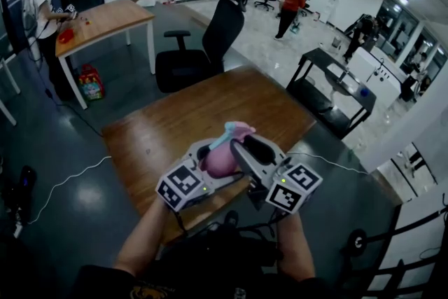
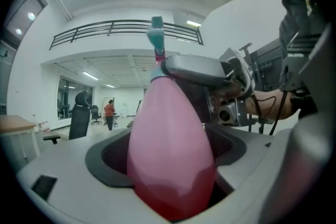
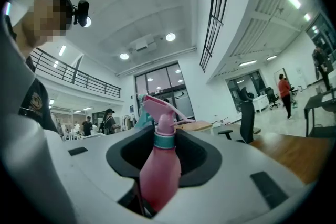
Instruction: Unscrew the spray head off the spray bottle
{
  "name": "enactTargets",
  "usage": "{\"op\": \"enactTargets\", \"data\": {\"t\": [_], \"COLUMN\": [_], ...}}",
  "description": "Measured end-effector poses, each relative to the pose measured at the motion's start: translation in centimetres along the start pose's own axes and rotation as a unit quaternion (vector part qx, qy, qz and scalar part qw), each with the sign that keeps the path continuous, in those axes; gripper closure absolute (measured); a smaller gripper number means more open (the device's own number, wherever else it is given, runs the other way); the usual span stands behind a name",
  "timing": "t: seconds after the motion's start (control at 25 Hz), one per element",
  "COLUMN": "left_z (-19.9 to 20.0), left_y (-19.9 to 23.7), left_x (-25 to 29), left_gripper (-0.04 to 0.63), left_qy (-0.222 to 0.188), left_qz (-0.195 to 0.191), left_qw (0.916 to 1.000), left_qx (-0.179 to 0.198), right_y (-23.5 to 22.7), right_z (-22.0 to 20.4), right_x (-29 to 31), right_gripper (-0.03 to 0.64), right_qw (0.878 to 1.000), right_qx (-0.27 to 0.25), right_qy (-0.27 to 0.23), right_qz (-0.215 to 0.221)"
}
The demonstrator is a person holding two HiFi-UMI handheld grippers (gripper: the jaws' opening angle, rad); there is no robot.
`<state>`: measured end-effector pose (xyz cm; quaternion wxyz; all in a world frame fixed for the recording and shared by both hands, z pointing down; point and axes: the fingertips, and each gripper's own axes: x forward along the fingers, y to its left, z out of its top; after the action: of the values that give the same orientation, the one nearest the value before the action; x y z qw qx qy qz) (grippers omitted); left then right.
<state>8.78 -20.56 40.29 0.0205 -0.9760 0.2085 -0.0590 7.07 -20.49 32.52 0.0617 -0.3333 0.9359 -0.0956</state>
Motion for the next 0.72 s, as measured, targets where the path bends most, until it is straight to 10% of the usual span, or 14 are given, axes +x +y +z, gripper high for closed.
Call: {"op": "enactTargets", "data": {"t": [0.72], "left_z": [1.8], "left_y": [-4.9], "left_x": [-1.8], "left_gripper": [0.164], "left_qy": [-0.022], "left_qz": [-0.169], "left_qw": [0.9852], "left_qx": [-0.022], "right_y": [3.7], "right_z": [0.8], "right_x": [-2.4], "right_gripper": [0.482], "right_qw": [0.972], "right_qx": [-0.003], "right_qy": [0.009], "right_qz": [0.237]}}
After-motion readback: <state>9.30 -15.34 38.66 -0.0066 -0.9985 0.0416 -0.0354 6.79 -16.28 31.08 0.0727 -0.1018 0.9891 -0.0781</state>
